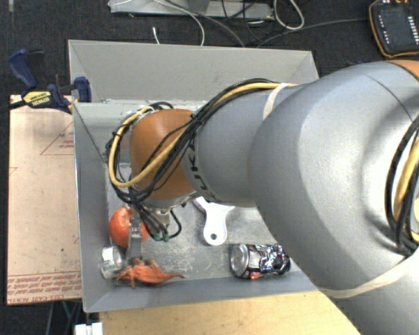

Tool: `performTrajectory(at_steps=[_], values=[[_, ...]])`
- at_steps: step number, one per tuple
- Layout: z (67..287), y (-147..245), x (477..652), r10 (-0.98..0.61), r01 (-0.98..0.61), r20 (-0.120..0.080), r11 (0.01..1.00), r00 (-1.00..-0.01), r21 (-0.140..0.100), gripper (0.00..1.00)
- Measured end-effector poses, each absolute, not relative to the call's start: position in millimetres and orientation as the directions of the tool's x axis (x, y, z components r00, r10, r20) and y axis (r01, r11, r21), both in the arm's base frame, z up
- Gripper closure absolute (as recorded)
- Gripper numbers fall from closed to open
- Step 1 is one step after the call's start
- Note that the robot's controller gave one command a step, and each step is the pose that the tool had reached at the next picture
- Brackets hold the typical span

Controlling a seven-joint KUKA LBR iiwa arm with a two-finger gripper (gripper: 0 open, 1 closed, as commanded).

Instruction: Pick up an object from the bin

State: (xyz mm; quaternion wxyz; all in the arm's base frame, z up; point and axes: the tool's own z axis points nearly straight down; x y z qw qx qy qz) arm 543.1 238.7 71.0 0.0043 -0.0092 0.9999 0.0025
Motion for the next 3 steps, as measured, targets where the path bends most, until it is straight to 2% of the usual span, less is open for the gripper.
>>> performTrajectory(at_steps=[1,2,3], values=[[95,238,542.1,-0.018,-0.018,-0.006,1.000,-1.000,0.004,1.00],[126,238,541.2,-0.018,-0.018,-0.002,1.000,-1.000,0.003,1.00],[162,238,542.2,-0.018,-0.018,-0.006,1.000,-1.000,0.005,1.00]])
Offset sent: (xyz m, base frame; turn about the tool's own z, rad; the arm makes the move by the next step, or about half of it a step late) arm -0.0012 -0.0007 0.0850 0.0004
